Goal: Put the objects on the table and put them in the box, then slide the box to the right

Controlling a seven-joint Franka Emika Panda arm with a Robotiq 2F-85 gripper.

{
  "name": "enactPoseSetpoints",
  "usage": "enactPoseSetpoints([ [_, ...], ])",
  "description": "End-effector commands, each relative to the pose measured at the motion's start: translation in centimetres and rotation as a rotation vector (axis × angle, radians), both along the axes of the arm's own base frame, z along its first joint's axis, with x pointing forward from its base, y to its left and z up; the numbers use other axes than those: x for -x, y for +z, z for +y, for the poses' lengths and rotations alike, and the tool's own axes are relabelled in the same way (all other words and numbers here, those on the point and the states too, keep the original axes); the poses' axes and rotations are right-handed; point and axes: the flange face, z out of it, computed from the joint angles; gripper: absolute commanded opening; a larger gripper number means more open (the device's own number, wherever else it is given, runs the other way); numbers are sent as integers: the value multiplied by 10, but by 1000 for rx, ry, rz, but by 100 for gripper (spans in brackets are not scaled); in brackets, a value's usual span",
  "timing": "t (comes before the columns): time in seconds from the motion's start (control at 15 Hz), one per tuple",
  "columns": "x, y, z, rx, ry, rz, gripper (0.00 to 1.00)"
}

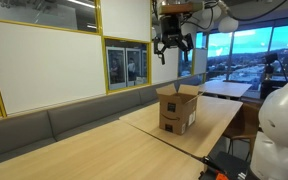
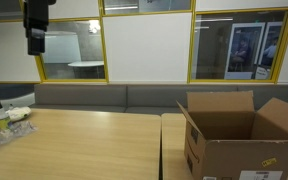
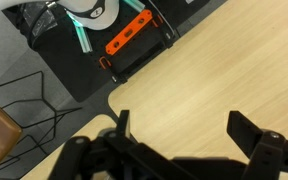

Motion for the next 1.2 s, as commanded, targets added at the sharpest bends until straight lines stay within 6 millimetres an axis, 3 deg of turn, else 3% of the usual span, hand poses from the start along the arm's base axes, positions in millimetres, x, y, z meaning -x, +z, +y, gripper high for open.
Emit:
enactPoseSetpoints([
  [0.0,48,2,18,-22,34,-36,100],
  [0.33,87,-10,39,-34,44,-35,100],
  [0.53,100,-22,46,-33,42,-28,100],
  [0.93,115,-55,45,42,39,-41,100],
  [1.0,104,-46,48,16,52,6,100],
  [1.13,106,-51,48,24,50,11,100],
])
